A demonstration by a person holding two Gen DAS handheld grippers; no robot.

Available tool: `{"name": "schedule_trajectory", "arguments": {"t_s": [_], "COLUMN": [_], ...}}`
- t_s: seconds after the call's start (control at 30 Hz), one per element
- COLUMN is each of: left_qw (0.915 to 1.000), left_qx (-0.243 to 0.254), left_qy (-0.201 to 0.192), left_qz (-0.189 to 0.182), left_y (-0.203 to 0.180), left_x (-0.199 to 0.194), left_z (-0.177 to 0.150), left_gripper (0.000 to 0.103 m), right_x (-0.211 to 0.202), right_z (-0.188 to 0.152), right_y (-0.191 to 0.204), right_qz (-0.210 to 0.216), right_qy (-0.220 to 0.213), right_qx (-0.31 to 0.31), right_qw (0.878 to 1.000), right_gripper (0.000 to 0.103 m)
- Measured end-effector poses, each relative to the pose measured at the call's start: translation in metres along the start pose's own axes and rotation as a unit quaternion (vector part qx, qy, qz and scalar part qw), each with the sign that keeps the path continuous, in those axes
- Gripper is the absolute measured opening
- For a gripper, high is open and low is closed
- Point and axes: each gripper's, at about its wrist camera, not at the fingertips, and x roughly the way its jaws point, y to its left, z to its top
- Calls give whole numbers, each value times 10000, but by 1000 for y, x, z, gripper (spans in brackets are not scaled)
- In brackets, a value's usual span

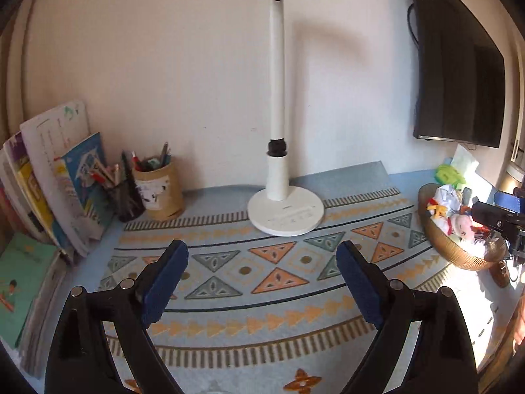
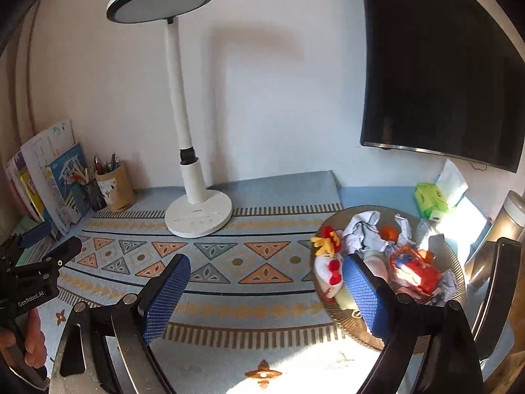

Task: Organize objects

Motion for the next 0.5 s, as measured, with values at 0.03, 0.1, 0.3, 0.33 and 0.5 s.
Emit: {"name": "schedule_trajectory", "arguments": {"t_s": [0.03,0.1,0.3,0.33,0.5], "left_qw": [9999,9991,9967,9962,9942], "left_qx": [-44,-156,-485,-496,-548], "left_qy": [92,206,467,553,872], "left_qz": [138,346,444,445,311], "left_y": [14,39,77,78,71], "left_x": [1,2,22,29,62], "left_z": [-6,-17,-49,-54,-76], "left_gripper": [92,92,92,92,92], "right_x": [9,28,85,94,137], "right_z": [-3,-10,-31,-35,-56], "right_y": [12,34,79,83,84], "right_qz": [111,322,281,273,129], "right_qy": [95,289,632,682,1064], "right_qx": [17,74,35,56,34], "right_qw": [9999,9990,9976,9973,9942], "right_gripper": [93,93,93,93,93]}}
